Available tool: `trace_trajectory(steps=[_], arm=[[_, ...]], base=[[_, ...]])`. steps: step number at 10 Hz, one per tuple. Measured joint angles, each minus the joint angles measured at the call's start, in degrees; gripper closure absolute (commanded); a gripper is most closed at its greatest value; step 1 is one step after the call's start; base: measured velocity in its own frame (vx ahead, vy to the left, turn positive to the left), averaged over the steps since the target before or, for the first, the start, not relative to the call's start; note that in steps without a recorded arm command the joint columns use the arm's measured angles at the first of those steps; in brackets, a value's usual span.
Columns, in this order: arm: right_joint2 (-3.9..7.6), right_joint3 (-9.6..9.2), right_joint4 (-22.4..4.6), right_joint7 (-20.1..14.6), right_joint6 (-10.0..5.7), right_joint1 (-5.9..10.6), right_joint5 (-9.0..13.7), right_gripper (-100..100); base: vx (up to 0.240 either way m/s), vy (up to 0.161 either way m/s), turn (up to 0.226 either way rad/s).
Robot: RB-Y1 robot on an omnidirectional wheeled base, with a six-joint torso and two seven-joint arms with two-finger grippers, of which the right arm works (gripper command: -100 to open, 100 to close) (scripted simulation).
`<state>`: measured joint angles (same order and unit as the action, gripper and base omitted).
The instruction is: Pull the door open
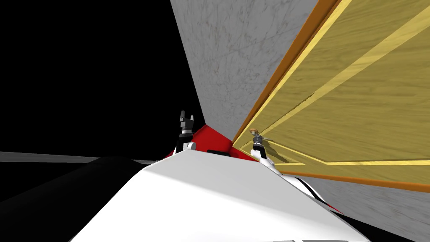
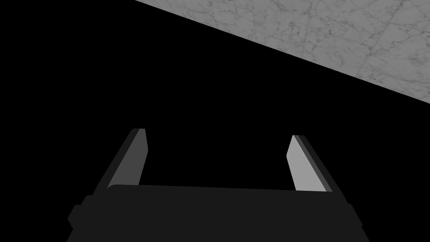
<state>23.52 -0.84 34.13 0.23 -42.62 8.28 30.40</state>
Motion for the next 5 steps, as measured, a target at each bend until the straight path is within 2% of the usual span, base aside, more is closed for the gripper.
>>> trace_trajectory(steps=[2,4,5], arm=[[0.54,-1.17,0.36,-1.33,0.02,-0.21,-0.79,100],[0.65,-2.11,-0.61,-2.44,-0.31,0.2,-1.35,100],[0.87,-2.52,-0.58,-2.81,-0.37,0.04,-1.47,100]], base=[[-0.253,-0.036,0.117],[-0.123,-0.011,0.055],[-0.212,-0.043,0.112]])
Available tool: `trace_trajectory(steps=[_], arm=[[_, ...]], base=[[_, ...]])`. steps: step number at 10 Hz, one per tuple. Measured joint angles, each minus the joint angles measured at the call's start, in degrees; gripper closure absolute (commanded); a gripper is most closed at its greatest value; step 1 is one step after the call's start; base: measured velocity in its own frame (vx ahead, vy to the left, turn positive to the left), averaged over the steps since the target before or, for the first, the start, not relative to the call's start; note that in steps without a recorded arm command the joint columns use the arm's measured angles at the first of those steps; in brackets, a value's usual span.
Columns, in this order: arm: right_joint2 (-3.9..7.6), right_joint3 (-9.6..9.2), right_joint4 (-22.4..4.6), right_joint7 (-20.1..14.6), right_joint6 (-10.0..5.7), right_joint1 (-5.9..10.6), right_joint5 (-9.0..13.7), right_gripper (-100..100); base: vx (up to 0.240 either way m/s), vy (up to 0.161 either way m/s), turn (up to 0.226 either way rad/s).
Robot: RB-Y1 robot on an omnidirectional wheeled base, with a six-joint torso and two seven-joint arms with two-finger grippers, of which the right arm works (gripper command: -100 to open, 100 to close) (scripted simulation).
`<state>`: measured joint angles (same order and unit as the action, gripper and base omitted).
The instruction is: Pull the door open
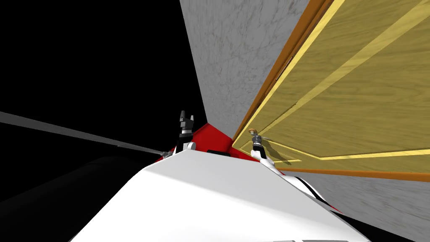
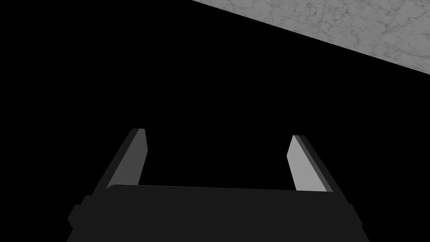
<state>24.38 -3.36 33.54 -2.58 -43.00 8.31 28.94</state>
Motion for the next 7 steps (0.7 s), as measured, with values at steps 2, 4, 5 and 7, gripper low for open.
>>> trace_trajectory(steps=[2,4,5,7], arm=[[0.58,-1.1,0.48,-1.06,-0.4,-0.24,-0.39,100],[1.36,-2.44,1.77,-2.15,-0.58,-0.98,-0.85,100],[1.72,-3.28,1.85,-2.92,-0.93,-1.23,-1.17,100],[2.22,-4.78,2.6,-4.09,-1.12,-1.84,-1.69,100]], base=[[-0.219,-0.061,0.108],[-0.264,-0.041,0.133],[-0.237,-0.078,0.11],[-0.236,-0.03,0.088]])
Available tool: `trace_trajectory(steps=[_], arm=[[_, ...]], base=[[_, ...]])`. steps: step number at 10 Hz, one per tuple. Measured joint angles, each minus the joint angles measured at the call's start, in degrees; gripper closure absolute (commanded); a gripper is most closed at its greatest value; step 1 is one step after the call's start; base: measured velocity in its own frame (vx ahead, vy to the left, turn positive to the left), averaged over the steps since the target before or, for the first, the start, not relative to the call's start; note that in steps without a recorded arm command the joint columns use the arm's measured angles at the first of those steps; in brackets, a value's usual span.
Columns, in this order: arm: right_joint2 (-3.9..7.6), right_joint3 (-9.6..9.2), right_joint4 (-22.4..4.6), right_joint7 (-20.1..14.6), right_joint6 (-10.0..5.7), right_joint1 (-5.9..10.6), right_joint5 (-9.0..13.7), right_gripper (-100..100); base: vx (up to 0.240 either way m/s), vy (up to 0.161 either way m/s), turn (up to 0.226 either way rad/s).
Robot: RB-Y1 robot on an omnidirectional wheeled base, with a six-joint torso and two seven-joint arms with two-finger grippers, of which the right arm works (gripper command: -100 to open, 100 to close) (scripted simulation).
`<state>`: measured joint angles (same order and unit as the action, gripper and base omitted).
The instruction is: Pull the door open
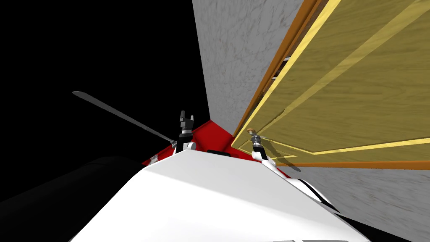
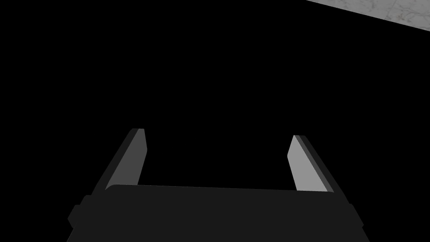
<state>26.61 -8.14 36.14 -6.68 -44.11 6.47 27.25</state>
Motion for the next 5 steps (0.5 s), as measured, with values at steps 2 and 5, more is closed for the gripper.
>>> trace_trajectory(steps=[2,5], arm=[[0.15,-0.64,0.09,-0.6,-0.22,-0.29,-0.22,100],[1.44,-2.31,1.17,-2.17,-1.03,-1.19,-0.69,100]], base=[[-0.134,-0.012,0.048],[-0.229,-0.055,0.108]])
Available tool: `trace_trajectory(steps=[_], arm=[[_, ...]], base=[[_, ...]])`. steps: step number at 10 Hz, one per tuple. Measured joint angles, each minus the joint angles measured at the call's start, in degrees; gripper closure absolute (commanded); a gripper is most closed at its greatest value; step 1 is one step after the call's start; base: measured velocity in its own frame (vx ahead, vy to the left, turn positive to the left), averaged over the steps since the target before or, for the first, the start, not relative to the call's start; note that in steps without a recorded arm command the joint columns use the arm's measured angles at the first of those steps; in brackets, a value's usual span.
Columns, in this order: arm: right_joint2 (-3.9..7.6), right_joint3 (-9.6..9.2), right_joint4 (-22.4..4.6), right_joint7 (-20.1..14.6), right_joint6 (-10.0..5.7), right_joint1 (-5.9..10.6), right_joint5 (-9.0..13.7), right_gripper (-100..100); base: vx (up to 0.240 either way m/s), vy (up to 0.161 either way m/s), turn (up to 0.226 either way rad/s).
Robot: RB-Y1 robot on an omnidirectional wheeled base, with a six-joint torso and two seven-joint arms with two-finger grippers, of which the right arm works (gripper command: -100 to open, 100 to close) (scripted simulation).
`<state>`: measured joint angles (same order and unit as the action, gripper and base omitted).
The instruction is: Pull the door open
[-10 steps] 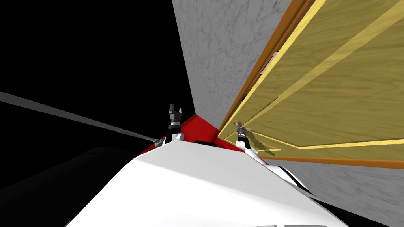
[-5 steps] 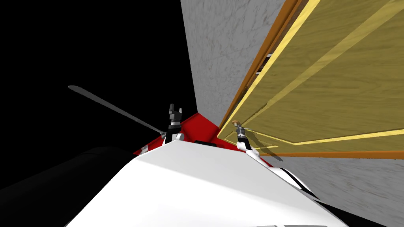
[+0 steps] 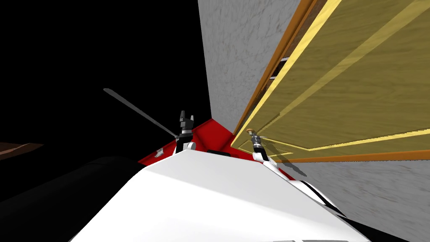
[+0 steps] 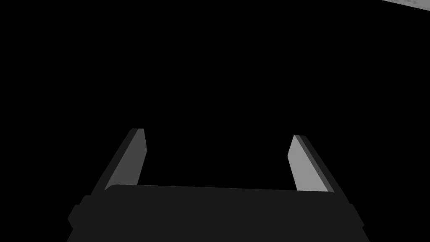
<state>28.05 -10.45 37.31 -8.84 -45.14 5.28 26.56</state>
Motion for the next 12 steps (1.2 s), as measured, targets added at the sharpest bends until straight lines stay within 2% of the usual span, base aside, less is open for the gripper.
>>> trace_trajectory(steps=[5,6,8,12], arm=[[1.9,-3.55,1.09,-3.07,-2.05,-1.34,-1.15,100],[1.79,-3.75,1.14,-3.19,-2.0,-1.5,-1.21,100],[3.02,-5.06,1.75,-4.26,-3.05,-2.46,-1.18,100],[5.34,-8.47,2.81,-6.54,-6.17,-4.46,-1.4,100]], base=[[-0.19,-0.061,0.085],[-0.136,-0.03,0.105],[-0.208,-0.063,0.112],[-0.216,-0.077,0.103]])
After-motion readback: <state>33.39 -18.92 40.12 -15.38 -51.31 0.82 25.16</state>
